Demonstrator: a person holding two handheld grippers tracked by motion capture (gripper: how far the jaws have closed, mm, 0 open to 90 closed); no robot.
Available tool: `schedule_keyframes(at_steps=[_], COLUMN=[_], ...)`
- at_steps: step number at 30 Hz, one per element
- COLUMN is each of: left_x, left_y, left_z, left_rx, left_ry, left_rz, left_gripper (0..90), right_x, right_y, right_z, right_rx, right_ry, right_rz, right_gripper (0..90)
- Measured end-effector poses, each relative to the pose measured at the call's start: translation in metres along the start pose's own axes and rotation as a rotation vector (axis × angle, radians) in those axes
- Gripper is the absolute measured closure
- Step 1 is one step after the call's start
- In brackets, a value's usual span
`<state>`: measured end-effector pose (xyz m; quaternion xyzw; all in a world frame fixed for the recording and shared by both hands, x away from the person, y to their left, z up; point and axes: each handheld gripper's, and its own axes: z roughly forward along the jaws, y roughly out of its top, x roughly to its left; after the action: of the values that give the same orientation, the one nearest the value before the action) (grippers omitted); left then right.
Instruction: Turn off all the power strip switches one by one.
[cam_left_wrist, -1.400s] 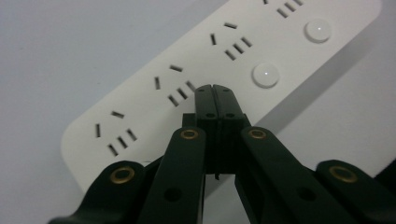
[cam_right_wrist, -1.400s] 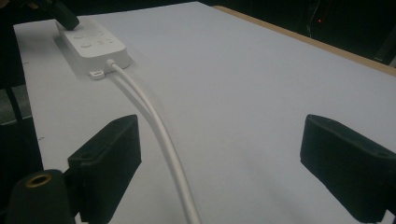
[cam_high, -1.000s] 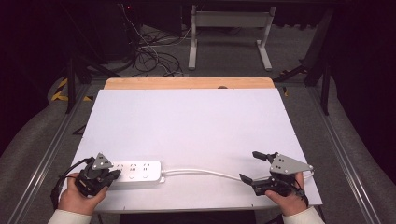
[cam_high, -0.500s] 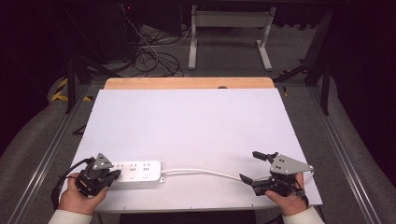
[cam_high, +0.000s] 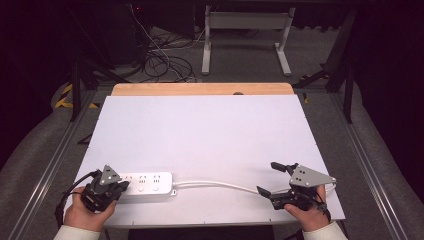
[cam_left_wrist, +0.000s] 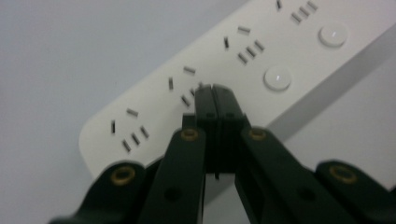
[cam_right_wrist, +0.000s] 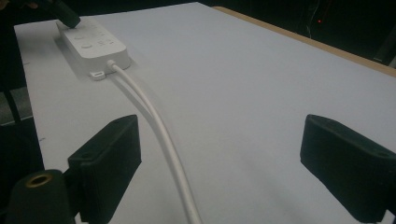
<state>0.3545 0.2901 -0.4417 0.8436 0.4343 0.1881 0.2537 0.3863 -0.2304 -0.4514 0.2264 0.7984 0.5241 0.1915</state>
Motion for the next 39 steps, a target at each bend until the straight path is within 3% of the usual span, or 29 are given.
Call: schedule_keyframes(at_steps=[1, 3, 6, 21, 25, 31, 39], left_x=[0.0, 0.001, 0.001, -0.002, -0.013, -0.026, -0.024], left_y=[0.0, 0.005, 0.006, 0.009, 0.023, 0.034, 0.032], left_z=[0.0, -0.014, -0.018, -0.019, -0.013, -0.003, 0.0], left_rx=[0.0, -0.071, -0.089, -0.105, -0.115, -0.102, -0.091], left_ry=[0.0, -0.003, -0.005, -0.021, -0.064, -0.081, -0.094], left_rz=[0.0, 0.009, 0.013, 0.015, 0.047, 0.09, 0.077], left_gripper=[90.0, 90.0, 90.0, 90.0, 90.0, 90.0, 90.0], right_x=[0.0, -0.001, -0.001, 0.0, 0.0, -0.001, -0.001], right_y=[0.0, 0.0, 0.0, 0.0, 0.0, 0.0, -0.001], right_z=[0.0, 0.001, 0.001, 0.001, 0.002, 0.003, 0.002], right_rx=[0.003, 0.006, 0.008, 0.008, 0.006, 0.006, 0.001], right_ry=[0.0, -0.001, 0.0, 0.001, 0.003, 0.006, 0.007], right_rz=[0.002, 0.0, -0.001, -0.001, 0.0, 0.001, 0.007], right_gripper=[12.7, 12.7, 12.7, 12.6, 12.6, 12.6, 12.7])
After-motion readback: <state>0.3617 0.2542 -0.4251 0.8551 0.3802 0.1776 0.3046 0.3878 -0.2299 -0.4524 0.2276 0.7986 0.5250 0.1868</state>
